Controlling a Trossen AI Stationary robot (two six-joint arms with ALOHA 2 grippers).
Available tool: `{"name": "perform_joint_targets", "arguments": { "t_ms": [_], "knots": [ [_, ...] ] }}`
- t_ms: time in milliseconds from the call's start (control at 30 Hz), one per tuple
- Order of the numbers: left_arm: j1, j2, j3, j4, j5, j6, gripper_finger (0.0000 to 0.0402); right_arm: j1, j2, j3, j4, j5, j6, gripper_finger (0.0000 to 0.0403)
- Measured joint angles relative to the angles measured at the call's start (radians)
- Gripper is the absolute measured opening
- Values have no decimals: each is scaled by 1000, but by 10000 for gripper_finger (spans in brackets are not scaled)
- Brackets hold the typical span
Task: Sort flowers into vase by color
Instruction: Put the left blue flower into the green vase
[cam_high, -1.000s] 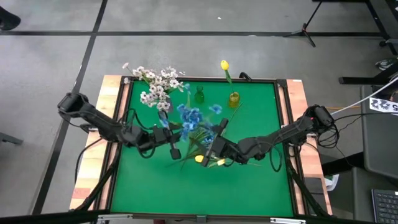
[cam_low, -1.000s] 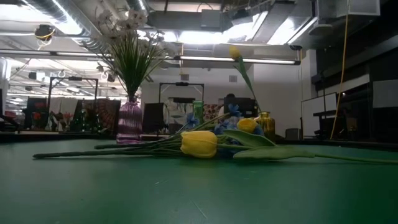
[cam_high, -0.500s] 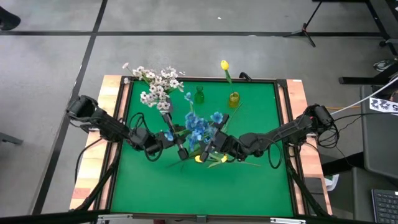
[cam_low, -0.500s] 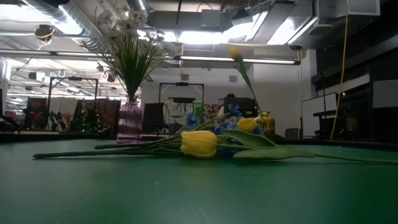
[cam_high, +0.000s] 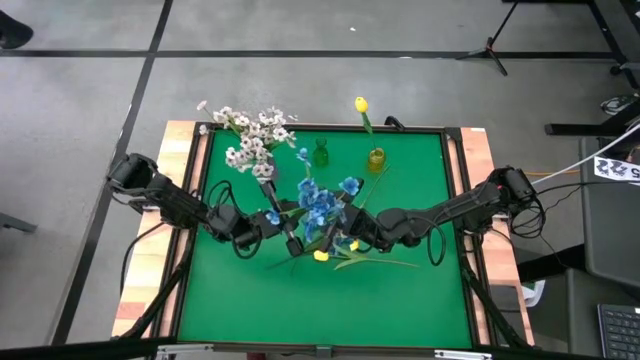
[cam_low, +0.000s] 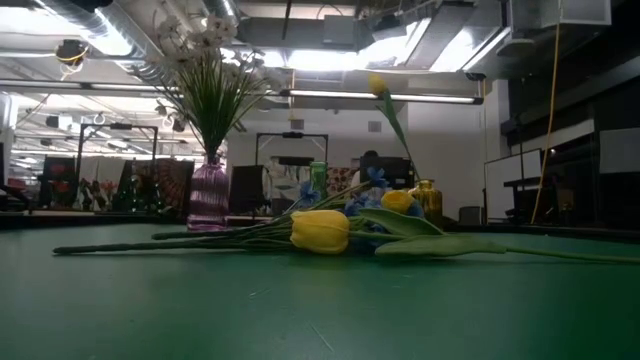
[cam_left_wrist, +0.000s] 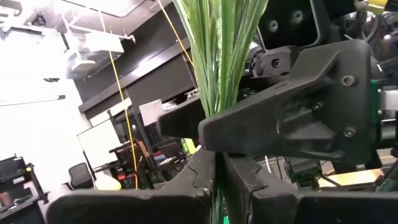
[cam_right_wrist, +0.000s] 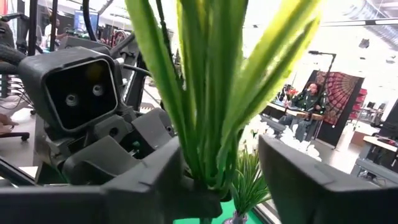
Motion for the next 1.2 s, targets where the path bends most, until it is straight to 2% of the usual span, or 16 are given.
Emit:
{"name": "perform_joint_targets", "arguments": {
  "t_ms": [233, 267, 467, 633, 733, 900, 967, 1067, 1200],
  "knots": [
    [0, 0, 0, -1, 0, -8, 11, 1, 0, 0, -4, -3, -13, 33],
    [0, 0, 0, -1, 0, -11, 11, 1, 0, 0, -4, -2, -15, 22],
    [1, 0, 0, -18, 0, -34, 14, 1, 0, 0, -6, 16, -24, 27],
    [-5, -3, 3, -74, -30, -33, 38, 2, 0, -2, -15, 24, -45, 20],
    [-22, -2, 2, -86, -149, 17, 61, 1, -4, -1, 2, 57, -80, 20],
    [-61, -16, 2, -78, -433, 180, 100, 0, -18, -1, -1, 92, -124, 20],
    [-80, -20, 2, -85, -499, 201, 112, -14, -22, -1, 1, 106, -142, 20],
    [-128, -21, 2, -84, -522, 204, 126, -56, -22, -1, -21, 108, -141, 20],
    [-202, -28, 1, -81, -520, 204, 131, -162, -22, 0, -141, 9, -20, 20]
  ]
}}
